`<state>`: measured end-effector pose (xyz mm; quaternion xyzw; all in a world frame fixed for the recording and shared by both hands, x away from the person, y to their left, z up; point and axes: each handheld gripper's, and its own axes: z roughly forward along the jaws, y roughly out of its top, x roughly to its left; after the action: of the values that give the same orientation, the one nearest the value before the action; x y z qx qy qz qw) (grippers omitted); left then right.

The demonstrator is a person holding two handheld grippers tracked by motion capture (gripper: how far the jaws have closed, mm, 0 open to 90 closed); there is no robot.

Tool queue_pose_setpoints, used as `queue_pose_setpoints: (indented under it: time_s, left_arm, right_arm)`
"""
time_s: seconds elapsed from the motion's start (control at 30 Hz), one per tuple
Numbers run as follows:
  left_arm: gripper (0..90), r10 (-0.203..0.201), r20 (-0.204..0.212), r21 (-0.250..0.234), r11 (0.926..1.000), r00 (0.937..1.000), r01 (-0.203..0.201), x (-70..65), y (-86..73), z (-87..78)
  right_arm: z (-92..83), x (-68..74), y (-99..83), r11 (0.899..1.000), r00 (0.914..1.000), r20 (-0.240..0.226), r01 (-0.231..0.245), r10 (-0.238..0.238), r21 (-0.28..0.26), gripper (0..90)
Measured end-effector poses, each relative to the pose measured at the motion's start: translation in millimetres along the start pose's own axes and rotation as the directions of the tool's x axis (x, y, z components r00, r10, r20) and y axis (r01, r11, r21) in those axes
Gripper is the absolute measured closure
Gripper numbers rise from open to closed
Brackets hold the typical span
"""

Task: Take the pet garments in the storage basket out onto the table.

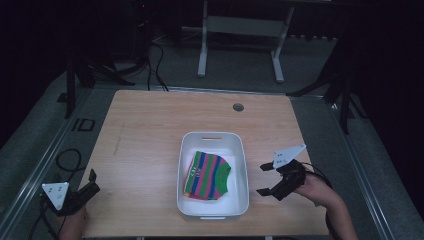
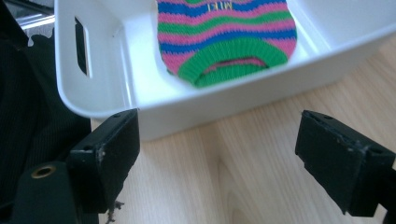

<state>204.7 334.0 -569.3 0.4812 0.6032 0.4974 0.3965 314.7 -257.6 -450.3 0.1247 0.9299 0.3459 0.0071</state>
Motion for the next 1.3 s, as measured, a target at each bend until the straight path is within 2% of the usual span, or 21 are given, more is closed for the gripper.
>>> queue_pose_setpoints:
  time_s: [0.2,0.47,0.6,0.7,0.83,0.97,1.07,1.1,1.17,1.27,1.3]
  left_arm:
    - [1.4,0.004,0.002,0.000,1.0000,1.0000,-0.004,-0.1,0.0,-0.1]
    - [1.4,0.000,0.004,-0.001,1.0000,1.0000,0.000,0.1,0.0,0.0]
    - [1.4,-0.002,0.005,-0.001,1.0000,1.0000,0.002,0.4,-0.1,-0.1]
    - [1.4,-0.003,0.007,-0.001,1.0000,1.0000,0.003,0.5,-0.1,-0.1]
    - [1.4,-0.004,0.008,0.002,1.0000,1.0000,0.004,0.8,0.1,-0.1]
    - [1.4,-0.005,0.009,0.002,1.0000,0.9999,0.005,1.0,0.0,-0.1]
    - [1.4,-0.005,0.010,0.001,1.0000,0.9999,0.005,0.9,0.0,-0.2]
    - [1.4,-0.004,0.010,0.001,1.0000,0.9999,0.004,1.0,0.0,-0.2]
    - [1.4,-0.005,0.010,0.000,1.0000,0.9999,0.005,0.8,-0.1,-0.3]
    - [1.4,-0.005,0.011,0.000,1.0000,0.9999,0.005,0.9,-0.1,-0.3]
    - [1.4,-0.005,0.013,0.001,1.0000,0.9999,0.005,1.1,0.0,-0.2]
  right_arm:
    - [12.1,0.8,24.0,0.999,0.9989,-0.032,0.035,-0.035,0.019,13.6]
    - [36.5,2.8,50.8,0.996,0.9945,-0.077,0.075,-0.071,0.051,13.4]
    - [49.5,4.1,61.6,0.995,0.9918,-0.102,0.084,-0.077,0.063,12.5]
    - [59.1,3.8,68.3,0.995,0.9899,-0.127,0.071,-0.063,0.063,12.3]
    - [71.9,4.5,77.3,0.992,0.9861,-0.149,0.087,-0.074,0.089,12.4]
    - [85.3,4.5,86.9,0.989,0.9836,-0.158,0.105,-0.088,0.102,12.6]
    - [96.0,6.6,93.4,0.986,0.9840,-0.146,0.119,-0.101,0.115,12.7]
    - [99.8,7.4,95.8,0.985,0.9862,-0.130,0.119,-0.103,0.123,13.1]
    - [107.8,6.7,101.0,0.986,0.9860,-0.140,0.109,-0.091,0.130,13.1]
    - [114.4,7.1,105.0,0.985,0.9877,-0.128,0.108,-0.091,0.137,13.1]
    - [122.1,6.4,108.9,0.982,0.9878,-0.124,0.113,-0.095,0.149,13.1]
